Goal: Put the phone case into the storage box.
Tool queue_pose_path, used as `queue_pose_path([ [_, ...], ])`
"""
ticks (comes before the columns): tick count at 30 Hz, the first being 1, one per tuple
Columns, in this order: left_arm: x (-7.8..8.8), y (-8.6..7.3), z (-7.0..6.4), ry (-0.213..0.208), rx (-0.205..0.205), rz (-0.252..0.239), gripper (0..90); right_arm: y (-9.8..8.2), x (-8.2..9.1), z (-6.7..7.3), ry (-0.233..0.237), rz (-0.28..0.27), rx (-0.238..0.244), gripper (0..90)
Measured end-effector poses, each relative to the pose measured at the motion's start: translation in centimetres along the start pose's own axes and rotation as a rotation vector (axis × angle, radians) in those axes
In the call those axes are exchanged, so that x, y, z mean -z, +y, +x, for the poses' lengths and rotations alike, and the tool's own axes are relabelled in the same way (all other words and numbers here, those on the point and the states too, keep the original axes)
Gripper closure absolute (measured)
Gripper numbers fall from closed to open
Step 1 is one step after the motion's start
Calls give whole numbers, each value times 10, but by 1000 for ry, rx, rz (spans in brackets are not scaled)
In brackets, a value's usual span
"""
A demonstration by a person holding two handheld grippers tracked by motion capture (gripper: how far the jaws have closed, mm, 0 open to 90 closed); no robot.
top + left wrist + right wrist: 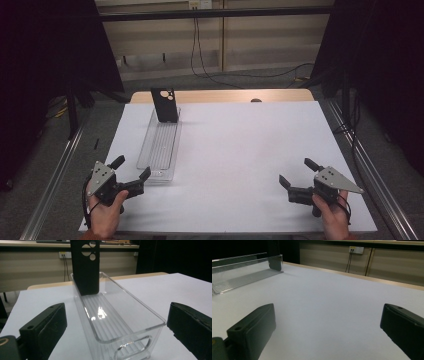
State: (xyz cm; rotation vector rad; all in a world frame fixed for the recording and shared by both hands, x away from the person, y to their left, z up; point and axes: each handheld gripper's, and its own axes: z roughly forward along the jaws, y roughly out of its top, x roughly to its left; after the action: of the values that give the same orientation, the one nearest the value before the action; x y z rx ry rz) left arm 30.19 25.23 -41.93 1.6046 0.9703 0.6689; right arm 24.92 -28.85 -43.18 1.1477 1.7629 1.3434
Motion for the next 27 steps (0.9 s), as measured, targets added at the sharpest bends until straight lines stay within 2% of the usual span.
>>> queue_pose_path([
  [3, 2, -4, 2, 8, 21, 2, 27, 0, 1, 0, -5, 1, -1, 0],
  [4, 3, -4, 1, 18, 17, 1, 27, -1, 1, 0, -5, 2, -5, 0],
  [5, 5, -4, 0, 24, -9, 1, 27, -2, 1, 0, -6, 4, -9, 0],
  [7, 7, -5, -2, 10, -18, 0, 27, -4, 2, 0, -8, 14, -12, 0],
  [8, 7, -5, -4, 1, -9, 1, 27, -5, 3, 0, -8, 17, -14, 0],
  [11, 8, -5, -7, -17, -40, 9, 27, -7, 6, -1, -11, 16, -20, 0],
  [13, 8, -4, -8, -28, -29, 7, 27, -7, 7, -1, -12, 10, -19, 0],
  [14, 9, -2, -8, -19, -37, 0, 27, -7, 8, -1, -9, 1, -12, 0],
  [16, 10, -1, -7, -8, -14, -19, 27, -7, 7, -1, -6, 8, -15, 0],
  [23, 7, -3, -4, -23, -2, 5, 27, -7, 3, 0, -5, 13, -9, 0],
  [27, 7, -3, -5, -17, 0, 4, 27, -7, 2, -1, -9, 11, -6, 0],
])
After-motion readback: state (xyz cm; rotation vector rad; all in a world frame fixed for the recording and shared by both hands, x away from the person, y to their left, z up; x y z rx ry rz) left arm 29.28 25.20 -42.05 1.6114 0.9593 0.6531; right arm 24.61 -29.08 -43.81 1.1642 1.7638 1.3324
